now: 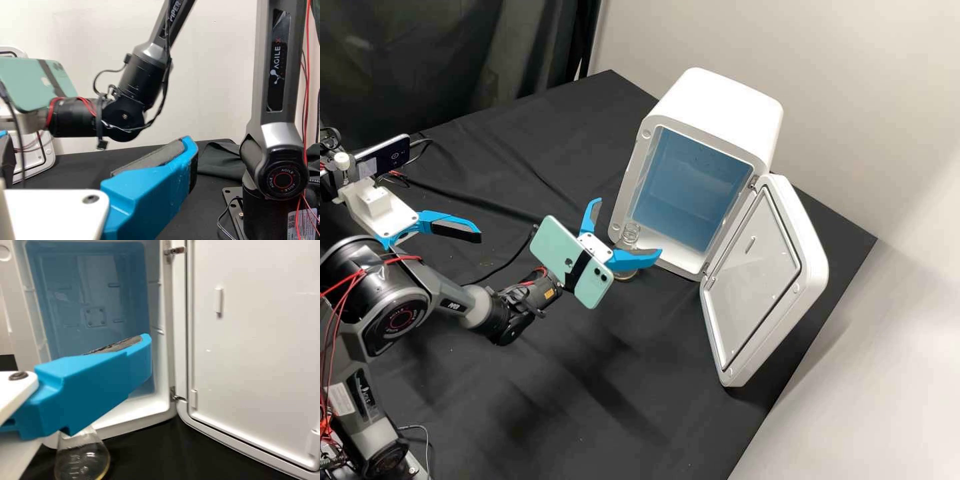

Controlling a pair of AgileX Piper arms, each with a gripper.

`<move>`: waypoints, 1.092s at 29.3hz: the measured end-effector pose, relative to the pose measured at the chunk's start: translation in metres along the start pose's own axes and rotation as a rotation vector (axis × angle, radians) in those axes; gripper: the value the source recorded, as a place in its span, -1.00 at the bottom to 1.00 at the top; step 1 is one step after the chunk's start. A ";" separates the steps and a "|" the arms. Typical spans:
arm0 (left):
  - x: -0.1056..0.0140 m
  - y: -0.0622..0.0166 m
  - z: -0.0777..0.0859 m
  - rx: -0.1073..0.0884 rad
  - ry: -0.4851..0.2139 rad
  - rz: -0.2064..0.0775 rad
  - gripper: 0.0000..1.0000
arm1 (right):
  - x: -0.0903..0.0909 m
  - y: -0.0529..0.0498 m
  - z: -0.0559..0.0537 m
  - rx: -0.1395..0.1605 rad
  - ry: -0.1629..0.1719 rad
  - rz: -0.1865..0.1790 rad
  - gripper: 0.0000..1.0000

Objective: Place the flask in the incubator

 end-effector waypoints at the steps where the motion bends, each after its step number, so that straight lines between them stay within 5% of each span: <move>1: 0.000 0.0000 0.000 0.000 0.000 0.000 1.00 | -0.002 0.000 0.002 -0.002 -0.004 -0.002 1.00; 12: 0.000 0.0000 0.000 0.000 0.000 0.000 1.00 | -0.006 -0.012 0.015 -0.004 -0.023 -0.032 1.00; 28: 0.000 0.0002 -0.001 0.001 0.002 0.000 1.00 | -0.007 -0.014 0.015 -0.005 -0.014 -0.033 1.00; 32: 0.001 -0.0068 -0.009 0.010 0.018 -0.019 1.00 | -0.007 -0.015 0.014 -0.008 -0.004 -0.041 1.00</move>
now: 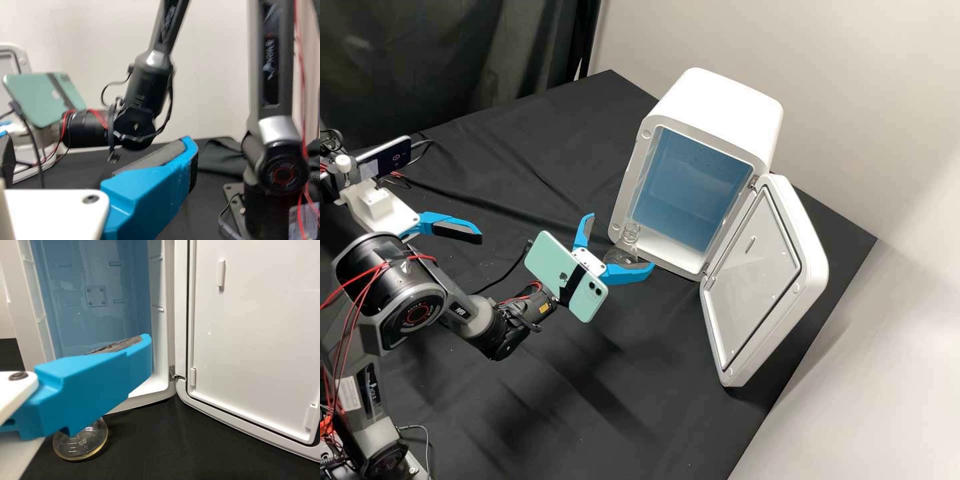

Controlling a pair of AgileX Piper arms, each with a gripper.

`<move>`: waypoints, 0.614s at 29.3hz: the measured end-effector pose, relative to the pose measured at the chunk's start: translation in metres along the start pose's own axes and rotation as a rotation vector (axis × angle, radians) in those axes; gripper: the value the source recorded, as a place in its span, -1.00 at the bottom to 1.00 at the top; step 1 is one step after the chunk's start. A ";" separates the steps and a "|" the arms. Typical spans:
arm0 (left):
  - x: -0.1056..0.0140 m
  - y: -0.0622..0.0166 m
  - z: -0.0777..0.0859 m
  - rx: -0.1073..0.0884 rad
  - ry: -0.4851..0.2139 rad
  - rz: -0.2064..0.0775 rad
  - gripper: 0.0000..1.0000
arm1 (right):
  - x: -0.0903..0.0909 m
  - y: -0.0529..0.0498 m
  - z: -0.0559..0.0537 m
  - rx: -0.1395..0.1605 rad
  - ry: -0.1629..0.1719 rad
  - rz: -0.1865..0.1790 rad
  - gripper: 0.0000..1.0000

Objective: Place the flask in the incubator

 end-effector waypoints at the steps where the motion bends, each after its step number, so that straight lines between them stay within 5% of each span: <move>1: 0.000 -0.0035 -0.003 -0.003 0.013 -0.012 1.00 | 0.000 0.000 0.000 0.000 0.000 0.000 1.00; 8: -0.006 -0.0252 -0.012 -0.010 0.051 -0.091 1.00 | 0.000 -0.001 -0.001 -0.003 0.005 -0.005 1.00; 18: -0.006 -0.0294 -0.017 -0.013 0.116 -0.094 1.00 | 0.000 -0.002 -0.002 -0.001 0.010 -0.010 1.00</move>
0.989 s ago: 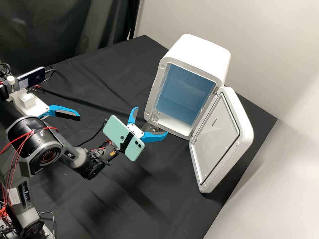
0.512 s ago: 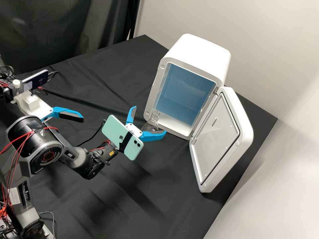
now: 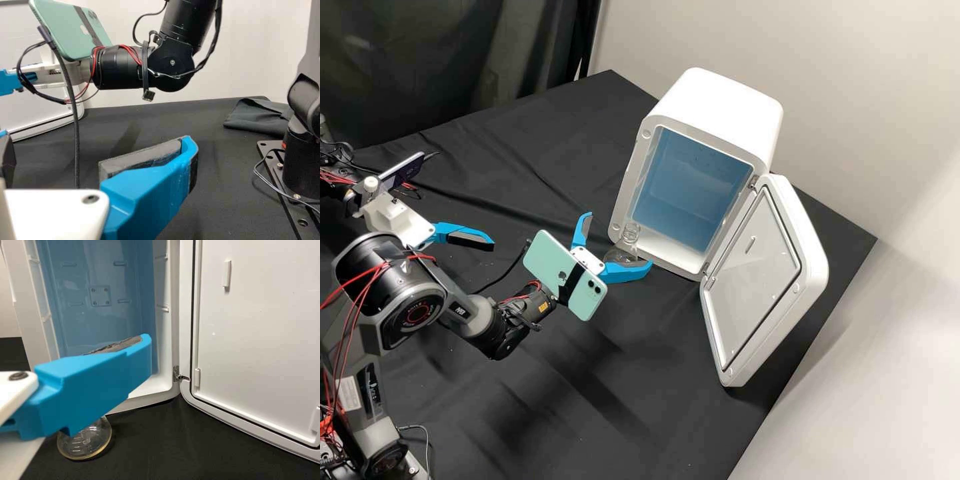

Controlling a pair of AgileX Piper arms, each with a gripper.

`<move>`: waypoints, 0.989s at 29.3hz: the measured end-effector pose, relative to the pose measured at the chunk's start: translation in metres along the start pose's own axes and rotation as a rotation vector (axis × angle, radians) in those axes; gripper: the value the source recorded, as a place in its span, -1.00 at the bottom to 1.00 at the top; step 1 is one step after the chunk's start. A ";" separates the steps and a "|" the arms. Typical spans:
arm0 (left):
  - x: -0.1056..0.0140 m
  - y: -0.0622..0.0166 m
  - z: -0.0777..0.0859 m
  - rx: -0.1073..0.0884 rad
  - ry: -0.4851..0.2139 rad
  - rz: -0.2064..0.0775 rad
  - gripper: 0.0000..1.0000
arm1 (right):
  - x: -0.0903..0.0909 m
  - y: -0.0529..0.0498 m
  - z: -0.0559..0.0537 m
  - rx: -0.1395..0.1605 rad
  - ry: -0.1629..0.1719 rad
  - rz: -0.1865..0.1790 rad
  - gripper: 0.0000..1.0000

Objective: Place the flask in the incubator

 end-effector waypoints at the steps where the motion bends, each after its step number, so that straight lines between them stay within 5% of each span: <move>1: 0.000 0.0002 -0.001 -0.001 0.005 0.001 1.00 | 0.000 -0.001 0.000 0.002 0.002 -0.001 1.00; 12: -0.001 0.0023 -0.025 -0.013 0.077 0.006 1.00 | 0.001 -0.004 -0.002 0.015 0.013 -0.011 1.00; 20: -0.010 -0.0129 -0.051 -0.032 0.153 -0.055 1.00 | 0.001 -0.006 -0.003 0.015 0.017 -0.016 1.00; 22: -0.013 -0.0147 -0.054 -0.050 0.163 -0.061 1.00 | 0.001 -0.007 -0.004 0.016 0.019 -0.021 1.00; 29: -0.020 -0.0207 -0.059 -0.040 0.168 -0.090 1.00 | 0.001 -0.011 -0.006 0.017 0.027 -0.035 1.00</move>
